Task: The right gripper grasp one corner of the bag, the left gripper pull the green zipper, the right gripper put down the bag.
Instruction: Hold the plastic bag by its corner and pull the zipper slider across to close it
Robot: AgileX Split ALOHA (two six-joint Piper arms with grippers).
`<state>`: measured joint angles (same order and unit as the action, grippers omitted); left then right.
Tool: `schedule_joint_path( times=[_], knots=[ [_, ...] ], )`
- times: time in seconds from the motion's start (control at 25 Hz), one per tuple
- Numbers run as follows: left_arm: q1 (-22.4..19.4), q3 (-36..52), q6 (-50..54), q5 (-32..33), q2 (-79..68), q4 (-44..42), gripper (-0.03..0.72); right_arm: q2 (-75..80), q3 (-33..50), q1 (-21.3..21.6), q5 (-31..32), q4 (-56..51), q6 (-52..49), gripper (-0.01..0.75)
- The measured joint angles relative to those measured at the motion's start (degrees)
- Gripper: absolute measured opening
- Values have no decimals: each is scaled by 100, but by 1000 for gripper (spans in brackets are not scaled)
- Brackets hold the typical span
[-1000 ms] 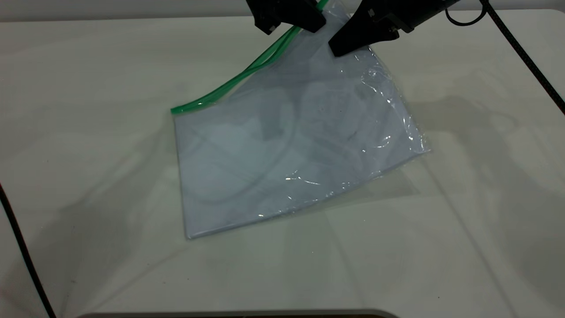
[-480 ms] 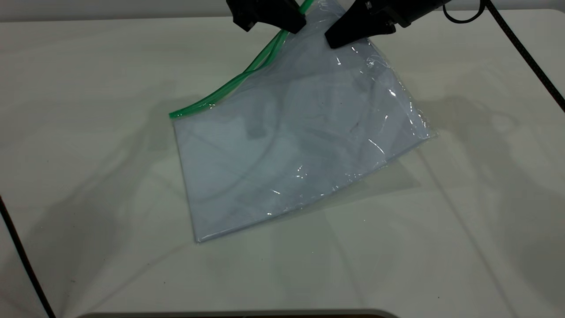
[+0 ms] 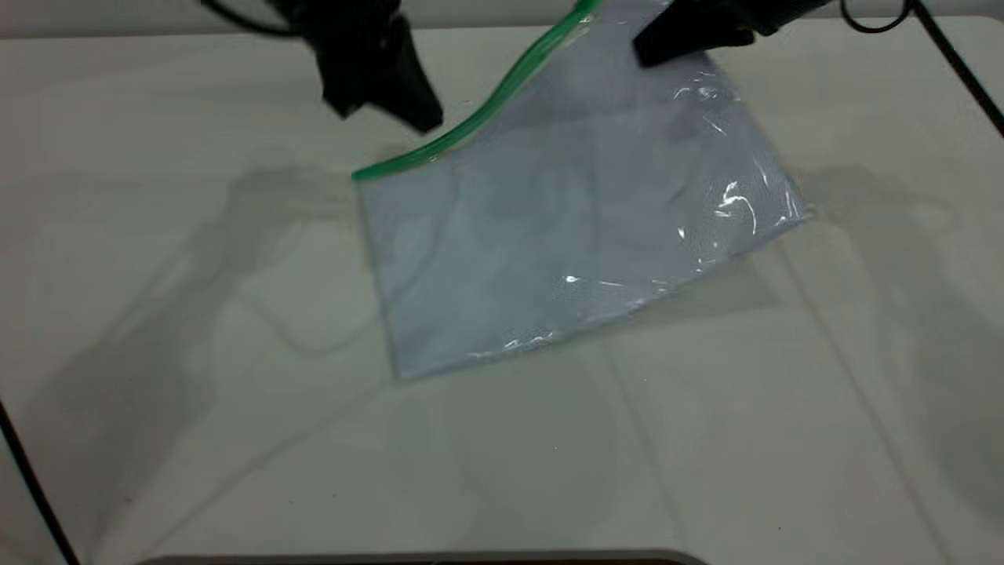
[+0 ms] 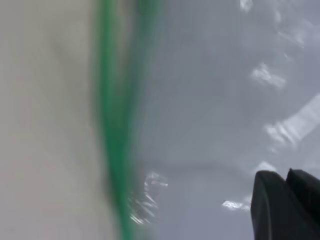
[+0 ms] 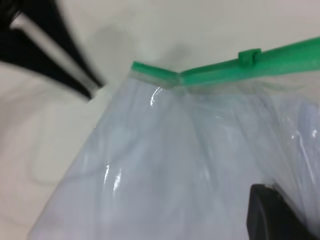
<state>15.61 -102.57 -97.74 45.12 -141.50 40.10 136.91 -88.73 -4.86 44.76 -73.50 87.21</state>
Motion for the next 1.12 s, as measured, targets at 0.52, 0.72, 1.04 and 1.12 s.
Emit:
schedule_joint_path(
  times=[0.52, 0.72, 1.04, 1.12],
  knots=[
    [5, -297, -209, -433, -23, 1082, 220, 0, 0, -143, 201, 379, 90, 35],
    [5, -370, -775, -367, -23, 1798, 342, 0, 0, -437, 295, 513, 138, 35],
    [92, -370, -1111, -235, -23, 2332, 382, 0, 0, -598, 451, 539, 195, 35],
    [120, -370, -1167, -103, -23, 2452, 382, 0, 0, -598, 485, 539, 197, 35]
  ],
)
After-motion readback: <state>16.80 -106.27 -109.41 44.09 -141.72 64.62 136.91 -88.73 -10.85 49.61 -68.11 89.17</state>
